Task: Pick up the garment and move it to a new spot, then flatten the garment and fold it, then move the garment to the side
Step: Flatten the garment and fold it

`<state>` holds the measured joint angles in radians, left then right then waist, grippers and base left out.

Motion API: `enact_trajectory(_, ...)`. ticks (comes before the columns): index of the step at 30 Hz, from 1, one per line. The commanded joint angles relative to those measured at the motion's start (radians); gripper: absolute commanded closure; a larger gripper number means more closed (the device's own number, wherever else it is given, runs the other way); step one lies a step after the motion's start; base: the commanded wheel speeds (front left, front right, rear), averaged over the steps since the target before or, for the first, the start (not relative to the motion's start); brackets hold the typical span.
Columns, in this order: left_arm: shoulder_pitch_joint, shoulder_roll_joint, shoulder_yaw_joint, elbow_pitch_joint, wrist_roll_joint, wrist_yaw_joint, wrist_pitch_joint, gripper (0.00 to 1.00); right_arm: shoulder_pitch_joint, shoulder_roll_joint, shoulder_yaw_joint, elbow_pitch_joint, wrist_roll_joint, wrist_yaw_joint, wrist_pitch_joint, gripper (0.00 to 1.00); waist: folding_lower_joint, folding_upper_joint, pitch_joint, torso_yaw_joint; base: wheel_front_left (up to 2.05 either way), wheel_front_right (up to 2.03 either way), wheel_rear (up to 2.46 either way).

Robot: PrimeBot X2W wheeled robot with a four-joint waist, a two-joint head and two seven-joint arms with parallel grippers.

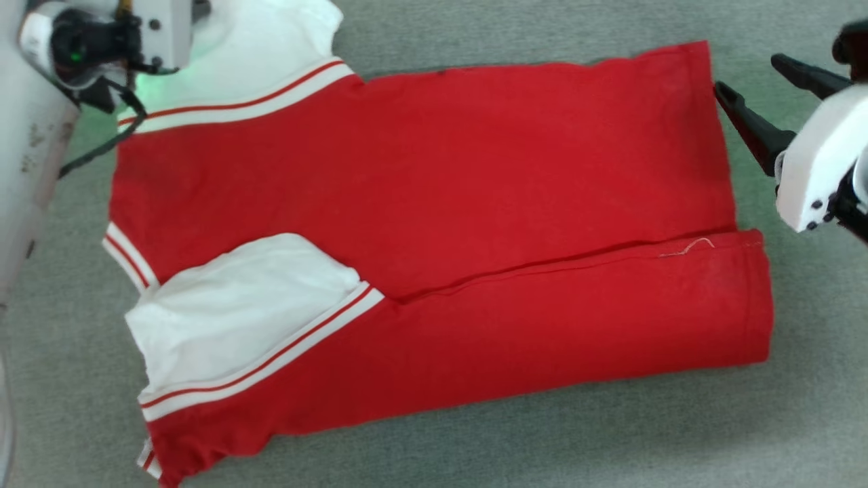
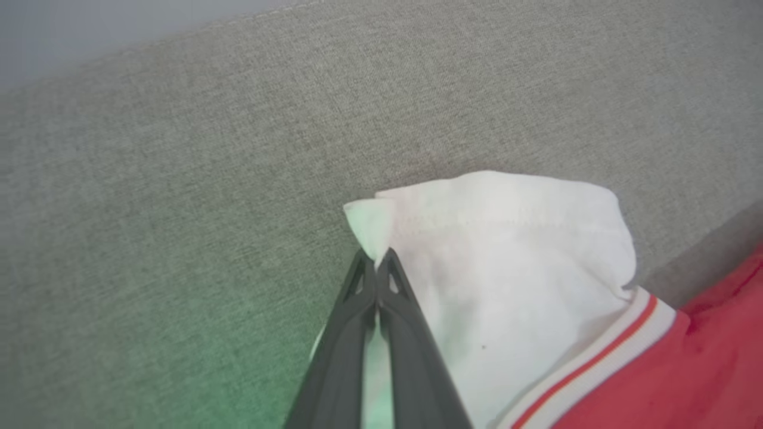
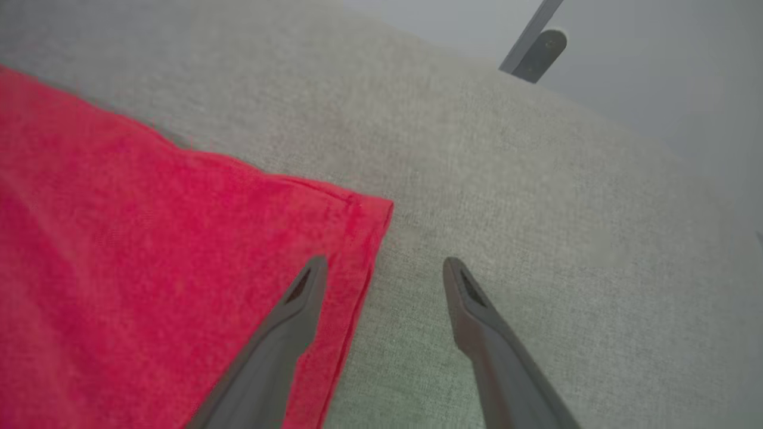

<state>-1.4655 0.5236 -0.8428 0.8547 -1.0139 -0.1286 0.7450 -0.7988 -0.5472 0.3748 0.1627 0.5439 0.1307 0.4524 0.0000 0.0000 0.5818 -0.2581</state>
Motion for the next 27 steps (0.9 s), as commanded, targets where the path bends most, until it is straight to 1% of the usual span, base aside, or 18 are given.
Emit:
enact_trajectory(1, 0.007, -0.004, -0.010, -0.007, -0.013, -0.003, -0.013, 1.00, -0.049, -0.010, 0.042, 0.042, 0.041, 0.000, 0.077, 0.00, 0.0000, 0.0000, 0.001, 0.026, 0.00, 0.00, 0.00)
enact_trajectory(3, 0.005, -0.004, -0.018, -0.012, -0.022, -0.003, -0.025, 1.00, -0.096, -0.013, 0.073, 0.085, 0.081, 0.000, 0.137, 0.00, 0.0000, 0.0000, 0.002, 0.035, 0.00, 0.00, 0.00)
enact_trajectory(5, 0.002, -0.004, -0.027, -0.017, -0.029, -0.003, -0.032, 1.00, -0.139, -0.015, 0.100, 0.128, 0.113, 0.000, 0.174, 0.00, 0.0000, 0.0000, 0.004, 0.043, 0.00, 0.00, 0.00)
enact_trajectory(11, -0.004, -0.011, -0.051, -0.022, -0.055, -0.003, -0.056, 1.00, -0.224, -0.009, 0.172, 0.256, 0.173, 0.000, 0.242, 0.00, 0.0000, 0.0000, 0.005, 0.063, 0.00, 0.00, 0.00)
enact_trajectory(13, 0.002, -0.016, -0.059, -0.026, -0.067, -0.003, -0.066, 1.00, -0.241, -0.011, 0.181, 0.295, 0.182, 0.000, 0.247, 0.00, 0.0000, 0.0000, 0.002, 0.069, 0.00, 0.00, 0.00)
enact_trajectory(14, 0.002, -0.016, -0.059, -0.026, -0.067, -0.003, -0.066, 1.00, -0.241, -0.011, 0.181, 0.295, 0.182, 0.000, 0.247, 0.00, 0.0000, 0.0000, 0.002, 0.069, 0.00, 0.00, 0.00)
enact_trajectory(15, 0.006, -0.020, -0.064, -0.030, -0.074, -0.003, -0.071, 1.00, -0.247, -0.009, 0.181, 0.314, 0.188, 0.000, 0.244, 0.13, 0.0000, 0.0000, 0.000, 0.073, 0.00, 0.00, 0.00)
enact_trajectory(16, 0.011, -0.023, -0.068, -0.034, -0.082, -0.003, -0.078, 1.00, -0.251, -0.005, 0.188, 0.327, 0.192, 0.000, 0.242, 0.54, 0.0000, 0.0000, -0.003, 0.076, 0.00, 0.00, 0.00)
enact_trajectory(17, 0.015, -0.025, -0.071, -0.038, -0.090, -0.003, -0.086, 1.00, -0.257, -0.004, 0.196, 0.334, 0.197, 0.000, 0.235, 0.81, 0.0000, 0.0000, -0.007, 0.079, 0.00, 0.00, 0.00)
enact_trajectory(18, 0.018, -0.026, -0.074, -0.043, -0.096, -0.003, -0.094, 1.00, -0.263, -0.005, 0.195, 0.345, 0.205, 0.000, 0.218, 1.00, 0.0000, 0.0000, -0.012, 0.082, 0.00, 0.00, 0.00)
enact_trajectory(23, 0.042, -0.027, -0.093, -0.067, -0.136, -0.003, -0.145, 1.00, -0.257, -0.027, 0.211, 0.381, 0.230, 0.000, 0.157, 1.00, 0.0000, 0.0000, -0.054, 0.100, 0.00, 0.00, 0.00)
enact_trajectory(27, 0.074, -0.008, -0.107, -0.131, -0.178, -0.003, -0.206, 1.00, -0.223, -0.058, 0.233, 0.367, 0.263, 0.000, 0.100, 1.00, 0.0000, 0.0000, -0.108, 0.123, 0.00, 0.00, 0.00)
